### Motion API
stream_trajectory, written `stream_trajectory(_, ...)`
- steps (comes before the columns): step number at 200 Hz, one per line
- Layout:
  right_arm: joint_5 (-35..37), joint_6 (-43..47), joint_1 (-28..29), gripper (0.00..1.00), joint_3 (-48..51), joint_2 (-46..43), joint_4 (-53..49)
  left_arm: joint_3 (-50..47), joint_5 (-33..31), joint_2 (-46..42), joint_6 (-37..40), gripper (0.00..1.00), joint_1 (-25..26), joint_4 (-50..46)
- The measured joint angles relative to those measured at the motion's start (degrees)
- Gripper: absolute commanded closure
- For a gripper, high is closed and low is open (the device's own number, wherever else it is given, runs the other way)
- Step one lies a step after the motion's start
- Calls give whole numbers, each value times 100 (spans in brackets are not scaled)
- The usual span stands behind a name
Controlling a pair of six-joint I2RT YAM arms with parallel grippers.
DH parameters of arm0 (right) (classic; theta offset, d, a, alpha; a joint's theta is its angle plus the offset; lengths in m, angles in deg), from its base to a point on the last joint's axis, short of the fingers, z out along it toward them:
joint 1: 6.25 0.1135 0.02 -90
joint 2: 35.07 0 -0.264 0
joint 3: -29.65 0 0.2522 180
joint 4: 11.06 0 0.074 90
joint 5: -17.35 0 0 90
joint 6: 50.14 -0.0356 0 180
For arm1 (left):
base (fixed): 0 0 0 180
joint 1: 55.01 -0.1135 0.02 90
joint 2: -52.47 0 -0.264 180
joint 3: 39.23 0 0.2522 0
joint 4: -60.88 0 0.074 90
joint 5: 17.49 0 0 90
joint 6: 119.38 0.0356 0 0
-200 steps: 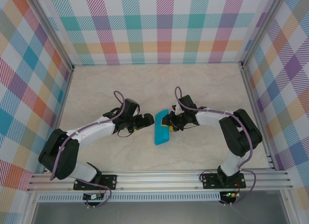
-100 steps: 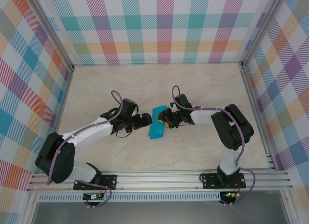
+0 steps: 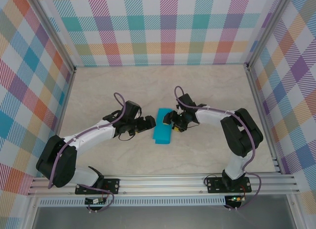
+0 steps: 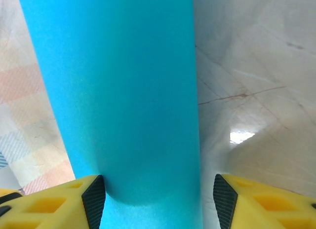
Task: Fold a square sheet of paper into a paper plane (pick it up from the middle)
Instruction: Fold the square sheet of paper in half at the center of the table.
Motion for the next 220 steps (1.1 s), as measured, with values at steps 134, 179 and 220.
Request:
stream_trajectory(134, 330, 442, 24, 33, -472, 282, -975, 76, 4, 140, -4, 22, 0, 35)
stream_trajectory(179, 358, 529, 57, 29, -789, 474, -1329, 76, -7, 140, -7, 26, 0, 35)
stream_trajectory(220, 551, 551, 164, 27, -1134, 664, -1727, 76, -7, 140, -24, 29, 0, 35)
